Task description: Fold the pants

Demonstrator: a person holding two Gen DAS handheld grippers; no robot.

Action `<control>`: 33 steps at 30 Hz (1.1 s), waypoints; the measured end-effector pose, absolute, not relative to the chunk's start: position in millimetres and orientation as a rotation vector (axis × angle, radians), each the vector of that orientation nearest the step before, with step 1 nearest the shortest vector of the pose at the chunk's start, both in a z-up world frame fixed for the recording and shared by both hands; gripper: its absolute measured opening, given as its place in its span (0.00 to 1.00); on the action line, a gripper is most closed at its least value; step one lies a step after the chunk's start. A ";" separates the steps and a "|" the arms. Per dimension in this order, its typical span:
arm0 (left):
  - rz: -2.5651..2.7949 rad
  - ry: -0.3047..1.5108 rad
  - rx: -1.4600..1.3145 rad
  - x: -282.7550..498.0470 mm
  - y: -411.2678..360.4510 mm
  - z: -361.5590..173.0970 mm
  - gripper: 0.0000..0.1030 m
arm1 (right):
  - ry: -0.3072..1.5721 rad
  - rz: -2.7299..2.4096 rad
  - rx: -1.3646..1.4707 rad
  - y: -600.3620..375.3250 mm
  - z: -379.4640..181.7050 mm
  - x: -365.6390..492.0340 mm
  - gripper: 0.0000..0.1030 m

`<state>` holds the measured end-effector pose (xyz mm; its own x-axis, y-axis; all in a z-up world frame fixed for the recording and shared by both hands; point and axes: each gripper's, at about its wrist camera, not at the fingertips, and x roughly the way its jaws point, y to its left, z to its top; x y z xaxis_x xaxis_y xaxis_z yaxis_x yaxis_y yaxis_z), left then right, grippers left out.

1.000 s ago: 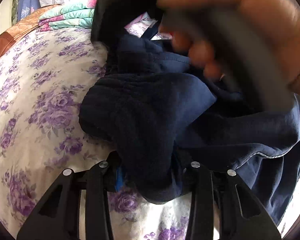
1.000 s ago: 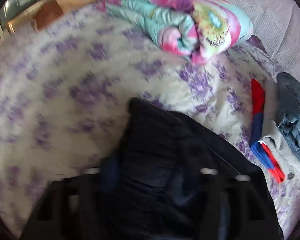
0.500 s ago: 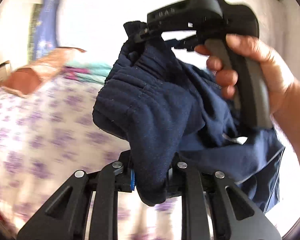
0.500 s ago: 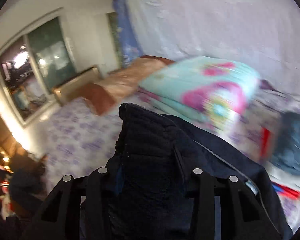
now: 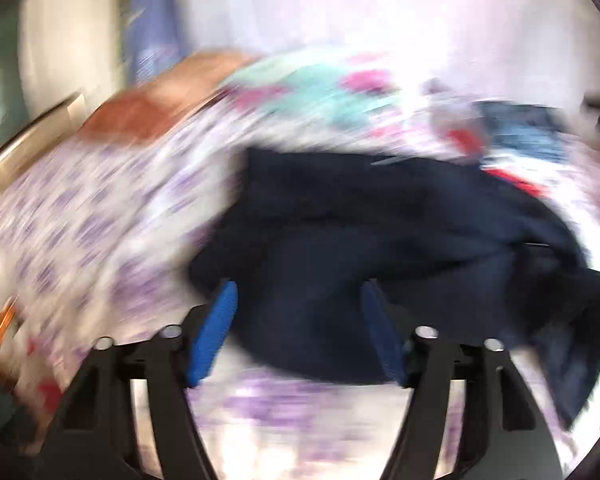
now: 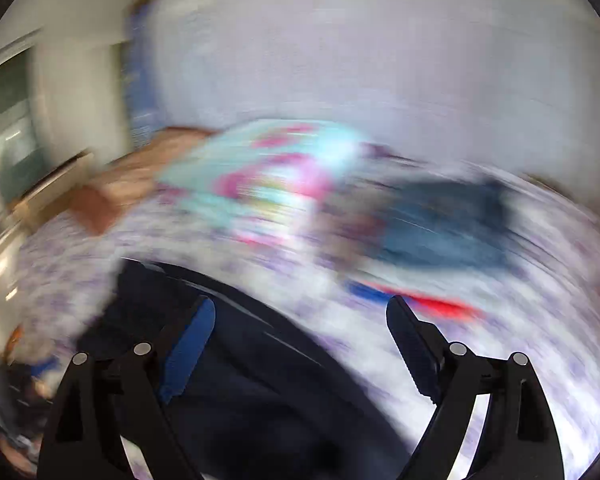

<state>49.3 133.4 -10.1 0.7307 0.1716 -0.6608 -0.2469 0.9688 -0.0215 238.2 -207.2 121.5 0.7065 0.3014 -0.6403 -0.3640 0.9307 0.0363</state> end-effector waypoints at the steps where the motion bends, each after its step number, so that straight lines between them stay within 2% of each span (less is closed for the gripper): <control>1: 0.176 0.691 -0.090 49.9 114.5 -6.3 0.81 | 0.697 0.311 -0.080 -244.0 115.0 225.2 0.87; 4: -0.009 0.646 -0.058 62.4 51.9 5.9 0.81 | 0.786 0.198 0.037 -347.0 74.2 179.0 0.87; 7: -0.152 0.694 -0.044 74.9 -5.2 -5.5 0.81 | 0.902 0.222 0.200 -398.2 12.7 130.1 0.87; 11: -0.156 0.701 0.024 72.6 -54.7 -11.7 0.81 | 0.922 0.312 0.395 -396.4 -44.8 96.1 0.87; 14: -0.112 0.718 0.013 65.5 -57.6 -13.3 0.81 | 0.973 0.374 0.516 -372.0 -75.3 109.7 0.85; 16: -0.069 0.736 0.000 67.6 -41.2 -15.6 0.81 | 0.976 0.403 0.491 -346.8 -84.6 118.8 0.49; 17: -0.054 0.745 -0.007 67.4 -36.1 -18.0 0.81 | 0.953 0.417 0.429 -335.8 -81.4 121.9 0.13; 20: -0.009 0.776 -0.041 66.7 -17.4 -23.5 0.81 | 0.868 0.375 0.363 -335.0 -55.9 132.9 0.12; 23: 0.024 0.783 -0.052 65.1 -1.5 -26.8 0.81 | 0.713 0.276 0.321 -363.8 0.5 148.7 0.12; 26: 0.042 0.803 -0.078 69.9 7.8 -31.3 0.81 | 0.649 0.184 0.214 -372.8 53.4 199.8 0.12; 28: 0.036 0.828 -0.115 74.7 11.5 -34.6 0.81 | 0.648 0.130 0.141 -366.5 65.2 240.2 0.12; 29: 0.028 0.835 -0.131 76.2 12.4 -35.9 0.81 | 0.680 0.102 0.101 -364.0 62.9 264.0 0.16; 32: 0.030 0.838 -0.119 75.7 10.4 -38.0 0.81 | 0.781 -0.126 -0.089 -363.5 24.4 317.7 0.58; 33: 0.033 0.833 -0.114 73.6 11.9 -37.3 0.81 | 0.792 -0.205 -0.128 -364.3 9.0 321.2 0.57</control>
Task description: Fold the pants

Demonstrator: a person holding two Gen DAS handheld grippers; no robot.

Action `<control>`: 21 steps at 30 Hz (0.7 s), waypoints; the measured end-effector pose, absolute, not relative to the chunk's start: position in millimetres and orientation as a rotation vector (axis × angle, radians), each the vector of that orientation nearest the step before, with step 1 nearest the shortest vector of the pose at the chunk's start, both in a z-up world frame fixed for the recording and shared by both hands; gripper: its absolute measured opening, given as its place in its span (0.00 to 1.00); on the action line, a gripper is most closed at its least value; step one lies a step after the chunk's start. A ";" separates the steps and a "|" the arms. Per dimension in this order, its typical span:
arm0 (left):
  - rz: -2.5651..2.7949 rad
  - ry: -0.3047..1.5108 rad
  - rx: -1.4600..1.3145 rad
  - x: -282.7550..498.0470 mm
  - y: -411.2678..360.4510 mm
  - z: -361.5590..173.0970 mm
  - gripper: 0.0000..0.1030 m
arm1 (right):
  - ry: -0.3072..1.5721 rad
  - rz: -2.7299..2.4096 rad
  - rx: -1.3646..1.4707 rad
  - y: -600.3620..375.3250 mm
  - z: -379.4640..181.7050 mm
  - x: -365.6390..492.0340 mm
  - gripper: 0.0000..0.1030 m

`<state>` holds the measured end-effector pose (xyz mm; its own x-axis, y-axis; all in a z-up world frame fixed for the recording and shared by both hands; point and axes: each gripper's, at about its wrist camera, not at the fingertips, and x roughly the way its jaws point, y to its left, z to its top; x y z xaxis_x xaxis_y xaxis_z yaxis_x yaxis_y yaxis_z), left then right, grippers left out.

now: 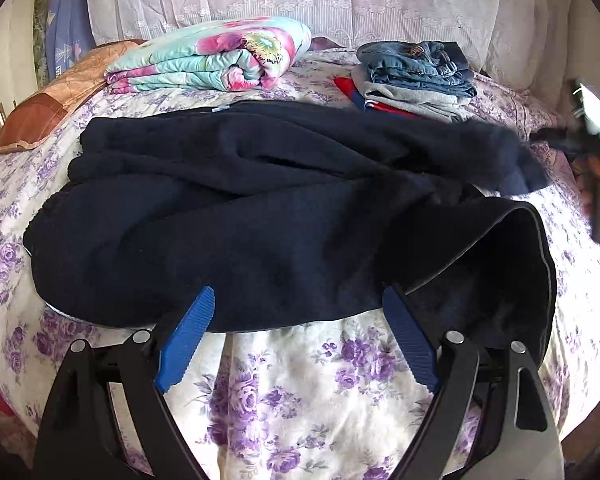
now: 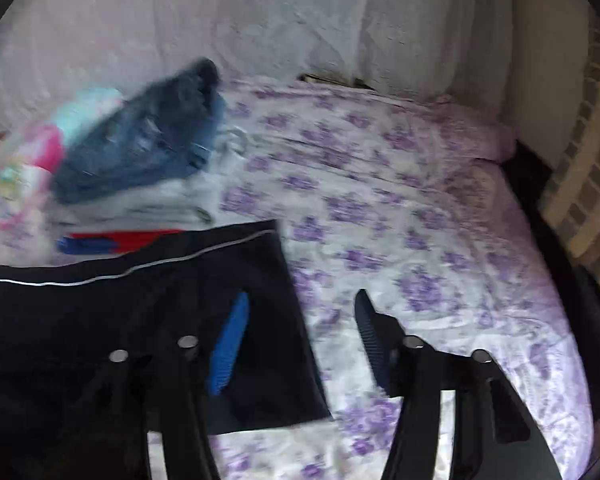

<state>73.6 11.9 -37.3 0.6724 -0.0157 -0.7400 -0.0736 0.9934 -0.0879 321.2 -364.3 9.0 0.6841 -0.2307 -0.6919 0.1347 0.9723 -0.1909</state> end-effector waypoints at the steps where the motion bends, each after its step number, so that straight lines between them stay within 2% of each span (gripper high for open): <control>1: 0.036 0.825 -0.112 71.0 15.0 -36.4 0.81 | 0.798 -0.199 -0.088 -368.6 1.1 317.7 0.56; 5: 0.081 0.807 -0.105 62.6 36.8 -33.6 0.81 | 0.793 0.012 0.244 -388.7 -5.1 250.7 0.60; 7: 0.092 0.817 -0.120 59.4 50.9 -32.5 0.81 | 0.810 0.131 0.303 -382.5 -9.4 196.9 0.72; 9: 0.118 0.806 -0.134 51.1 68.9 -28.1 0.81 | 0.810 0.212 0.298 -369.8 -14.9 135.7 0.90; 13: 0.191 0.781 -0.162 28.8 105.1 -21.7 0.82 | 0.883 0.347 0.367 -338.8 -40.9 43.5 0.93; 19: 0.332 0.837 -0.253 8.7 168.6 -41.8 0.83 | 0.884 0.349 0.273 -274.9 -66.5 19.2 0.93; 20: 0.340 0.854 -0.285 9.2 178.4 -47.1 0.83 | 0.870 0.338 0.250 -267.9 -67.9 23.4 0.92; 21: 0.358 0.889 -0.330 12.9 191.8 -55.9 0.83 | 0.849 0.329 0.214 -263.1 -68.2 32.6 0.82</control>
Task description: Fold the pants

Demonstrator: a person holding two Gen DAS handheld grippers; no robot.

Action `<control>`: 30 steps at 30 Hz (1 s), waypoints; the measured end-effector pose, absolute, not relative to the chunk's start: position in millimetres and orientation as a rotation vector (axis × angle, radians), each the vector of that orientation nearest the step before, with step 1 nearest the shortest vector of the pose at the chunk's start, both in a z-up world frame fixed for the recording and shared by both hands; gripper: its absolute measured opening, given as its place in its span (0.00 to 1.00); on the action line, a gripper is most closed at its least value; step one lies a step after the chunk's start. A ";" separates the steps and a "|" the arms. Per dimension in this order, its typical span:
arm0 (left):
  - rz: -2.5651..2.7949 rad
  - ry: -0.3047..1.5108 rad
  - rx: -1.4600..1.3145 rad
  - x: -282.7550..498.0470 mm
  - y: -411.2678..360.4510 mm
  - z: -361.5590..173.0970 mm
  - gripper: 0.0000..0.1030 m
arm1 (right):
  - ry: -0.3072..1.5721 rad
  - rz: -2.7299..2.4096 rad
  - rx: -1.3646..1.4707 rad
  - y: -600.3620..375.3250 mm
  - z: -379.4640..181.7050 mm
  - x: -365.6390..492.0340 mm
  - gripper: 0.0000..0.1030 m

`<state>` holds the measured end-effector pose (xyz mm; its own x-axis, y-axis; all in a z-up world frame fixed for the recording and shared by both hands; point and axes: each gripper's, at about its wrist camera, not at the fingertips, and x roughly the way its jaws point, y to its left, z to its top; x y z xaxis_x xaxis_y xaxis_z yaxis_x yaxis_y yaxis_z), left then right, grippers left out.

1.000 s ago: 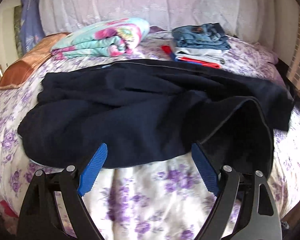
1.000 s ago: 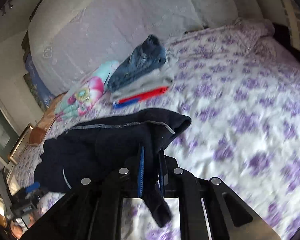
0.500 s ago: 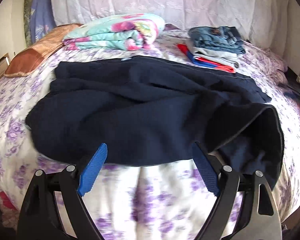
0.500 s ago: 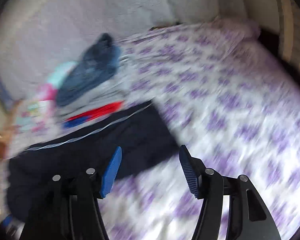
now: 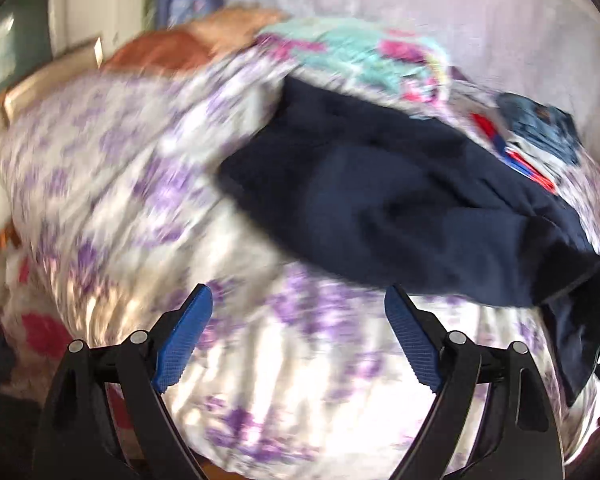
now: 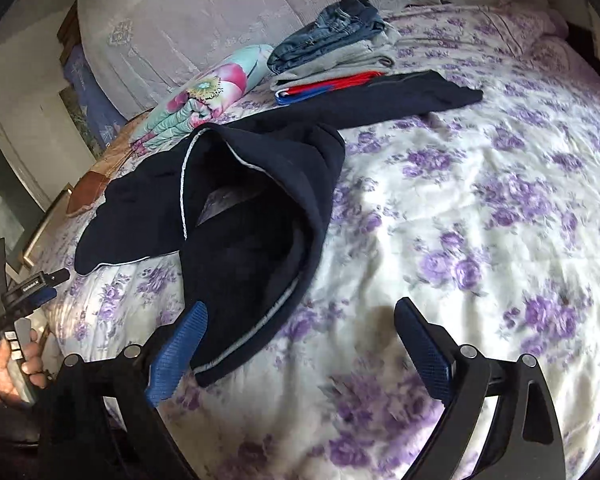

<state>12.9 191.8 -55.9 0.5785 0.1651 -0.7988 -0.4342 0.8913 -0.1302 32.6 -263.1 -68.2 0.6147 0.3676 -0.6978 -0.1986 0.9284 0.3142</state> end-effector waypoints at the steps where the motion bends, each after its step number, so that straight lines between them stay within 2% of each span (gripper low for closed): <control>1: 0.361 0.911 -0.367 16.3 200.5 -62.5 0.83 | 0.849 0.307 0.178 -257.6 -68.1 40.0 0.70; 2: 0.362 0.931 -0.407 21.7 208.9 -70.0 0.83 | 0.874 0.291 0.139 -252.4 -70.3 47.6 0.34; 3: 0.371 0.934 -0.420 28.2 213.3 -73.2 0.83 | 0.912 0.308 0.114 -250.9 -72.9 60.2 0.10; 7: 0.374 0.908 -0.431 65.4 220.9 -73.3 0.83 | 0.832 0.279 0.026 -256.3 -48.7 68.6 0.06; 9: 0.381 0.926 -0.447 86.5 223.8 -81.6 0.79 | 0.753 0.220 -0.015 -270.8 -22.1 67.0 0.05; 12: 0.379 0.908 -0.427 95.8 216.7 -81.4 0.56 | 0.671 0.111 -0.065 -302.7 4.3 67.3 0.05; 14: 0.352 0.897 -0.430 98.5 213.6 -78.5 0.34 | 0.673 0.044 -0.086 -327.8 7.1 74.6 0.05; 15: 0.330 0.892 -0.448 99.2 214.6 -75.6 0.28 | 0.680 0.033 -0.092 -336.4 6.5 80.2 0.05; 16: 0.309 0.891 -0.470 100.4 216.8 -72.4 0.17 | 0.683 0.030 -0.105 -341.7 7.0 83.3 0.05; 20: 0.228 0.856 -0.482 94.6 214.0 -31.5 0.15 | 0.544 0.035 -0.210 -339.4 50.2 78.0 0.04; 24: 0.195 0.818 -0.385 57.7 202.3 4.2 0.15 | 0.322 0.016 -0.440 -326.7 101.8 16.6 0.05; 25: 0.209 0.839 -0.369 46.5 204.0 1.3 0.15 | 0.349 0.041 -0.517 -324.5 100.8 5.4 0.05; 27: 0.226 0.897 -0.360 36.2 210.4 -14.6 0.17 | 0.544 0.082 -0.634 -331.1 68.1 -5.1 0.11; 30: 0.229 1.005 -0.374 23.0 220.5 -57.4 0.26 | 0.852 0.117 -0.629 -354.8 -14.3 -15.2 0.17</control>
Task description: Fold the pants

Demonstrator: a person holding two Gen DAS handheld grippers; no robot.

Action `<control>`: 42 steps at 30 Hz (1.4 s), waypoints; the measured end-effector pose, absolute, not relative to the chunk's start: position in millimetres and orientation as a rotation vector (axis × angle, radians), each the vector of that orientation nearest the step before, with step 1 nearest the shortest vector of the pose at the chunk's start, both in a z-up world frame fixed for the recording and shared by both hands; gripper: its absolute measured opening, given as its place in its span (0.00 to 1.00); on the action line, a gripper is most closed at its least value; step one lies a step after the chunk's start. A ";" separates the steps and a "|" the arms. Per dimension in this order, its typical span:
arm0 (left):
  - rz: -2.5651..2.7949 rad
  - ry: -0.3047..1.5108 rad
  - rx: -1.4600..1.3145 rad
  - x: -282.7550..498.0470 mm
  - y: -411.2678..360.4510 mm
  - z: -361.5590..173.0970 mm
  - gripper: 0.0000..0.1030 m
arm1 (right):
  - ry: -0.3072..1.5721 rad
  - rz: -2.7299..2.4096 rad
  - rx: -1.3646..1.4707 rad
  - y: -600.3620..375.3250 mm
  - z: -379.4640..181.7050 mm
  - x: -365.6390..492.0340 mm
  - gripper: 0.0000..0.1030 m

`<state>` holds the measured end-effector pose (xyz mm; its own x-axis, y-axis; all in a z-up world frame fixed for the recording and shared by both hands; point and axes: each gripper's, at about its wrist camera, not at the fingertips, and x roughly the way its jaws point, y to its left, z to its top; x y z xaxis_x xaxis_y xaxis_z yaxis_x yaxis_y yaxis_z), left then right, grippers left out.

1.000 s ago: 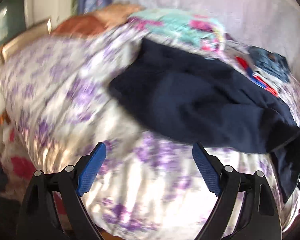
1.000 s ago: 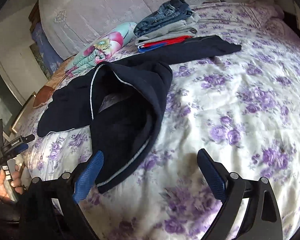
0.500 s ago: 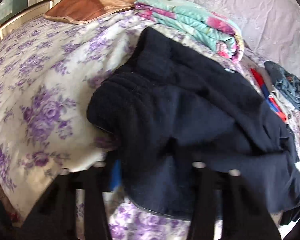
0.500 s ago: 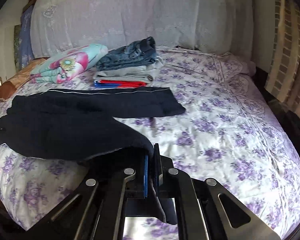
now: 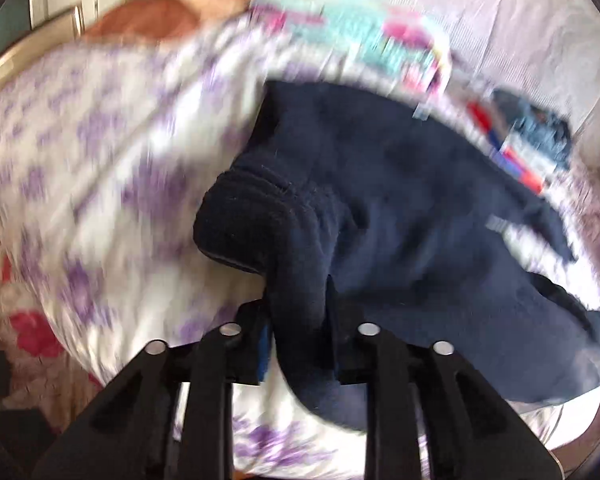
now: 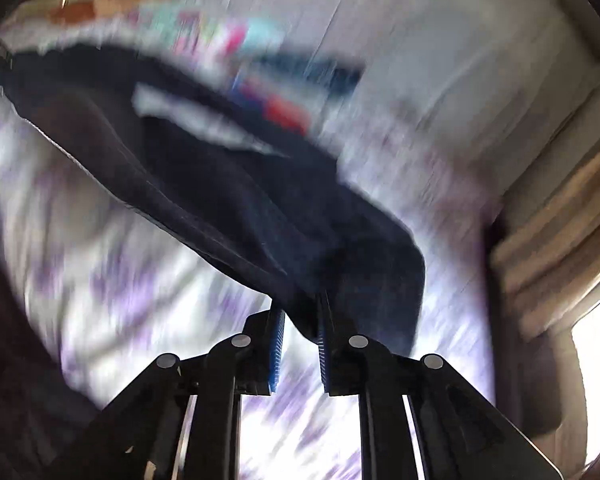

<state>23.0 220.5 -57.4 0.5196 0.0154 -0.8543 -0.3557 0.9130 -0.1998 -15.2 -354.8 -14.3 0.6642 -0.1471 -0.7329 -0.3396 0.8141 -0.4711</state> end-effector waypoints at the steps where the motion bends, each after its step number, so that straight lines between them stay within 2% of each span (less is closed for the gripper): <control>1: 0.238 1.018 -0.364 18.8 221.2 -66.3 0.28 | 0.917 0.137 -0.598 -361.6 -35.6 -20.8 0.23; 2: 0.254 1.009 -0.333 13.1 218.5 -69.0 0.32 | 0.956 0.122 -0.582 -367.2 -53.2 -28.3 0.26; 3: 0.262 0.995 -0.312 8.9 216.6 -66.3 0.34 | 0.940 0.103 -0.577 -370.2 -56.6 -33.3 0.36; 4: 0.283 0.979 -0.286 4.3 214.6 -60.5 0.41 | 0.918 0.091 -0.551 -374.7 -53.5 -36.4 0.45; 5: 0.310 0.954 -0.256 0.0 213.1 -52.5 0.47 | 0.876 0.083 -0.475 -385.3 -40.6 -39.5 0.66; 6: 0.328 0.925 -0.233 -4.4 211.7 -43.8 0.50 | 0.832 0.080 -0.399 -395.7 -26.4 -41.2 0.78; 8: 0.362 0.868 -0.212 -10.7 212.2 -25.8 0.65 | 0.774 0.067 -0.290 -412.6 -7.9 -40.6 0.84; 11: 0.362 0.807 -0.196 -5.5 205.3 -15.6 0.70 | 0.754 0.026 -0.153 -436.5 -1.4 -16.8 0.84; 13: 0.328 0.806 -0.169 7.3 194.7 -20.7 0.71 | 0.782 0.037 -0.093 -438.8 -11.9 3.9 0.77; 15: 0.354 0.887 -0.073 28.5 185.8 -51.1 0.72 | 0.923 0.027 -0.113 -426.3 -46.5 26.0 0.70; 16: 0.387 0.970 -0.072 36.3 191.7 -74.8 0.73 | 1.000 -0.004 -0.147 -422.4 -63.2 32.1 0.69; 18: 0.366 0.951 -0.152 28.0 204.5 -83.0 0.73 | 0.997 -0.012 -0.135 -423.4 -69.6 30.0 0.69; 22: 0.393 0.793 -0.083 14.6 192.5 -22.2 0.71 | 0.843 0.037 -0.015 -439.6 -10.9 44.8 0.71; 24: 0.368 0.699 -0.064 17.3 179.6 9.7 0.76 | 0.796 0.103 0.085 -444.6 20.2 78.7 0.70; 25: 0.330 0.645 -0.051 25.2 167.5 27.8 0.86 | 0.792 0.116 0.122 -444.9 27.3 100.6 0.70; 28: 0.279 0.605 -0.009 55.1 137.4 36.7 0.89 | 0.825 0.126 0.218 -435.5 19.6 185.6 0.70; 30: 0.215 0.629 -0.021 83.2 117.8 25.4 0.89 | 0.847 0.102 0.292 -427.5 -7.6 237.4 0.57; 34: 0.141 0.747 -0.031 128.1 91.4 -16.6 0.89 | 0.903 0.059 0.505 -423.8 -73.0 305.8 0.53; 35: 0.133 0.770 -0.021 130.9 83.9 -27.7 0.89 | 0.937 0.060 0.566 -422.3 -89.0 320.3 0.46; 36: 0.135 0.790 -0.005 135.8 80.6 -36.3 0.89 | 0.948 0.054 0.590 -419.5 -97.2 324.6 0.25; 37: 0.148 0.804 0.011 138.0 78.2 -44.5 0.89 | 0.952 0.039 0.573 -416.2 -101.2 330.4 0.10; 39: 0.175 0.853 0.020 149.1 82.2 -60.8 0.89 | 0.897 0.023 0.487 -410.2 -88.3 334.1 0.10; 42: 0.172 0.918 -0.072 158.7 98.6 -74.9 0.89 | 0.724 0.013 0.355 -407.4 -33.6 316.0 0.10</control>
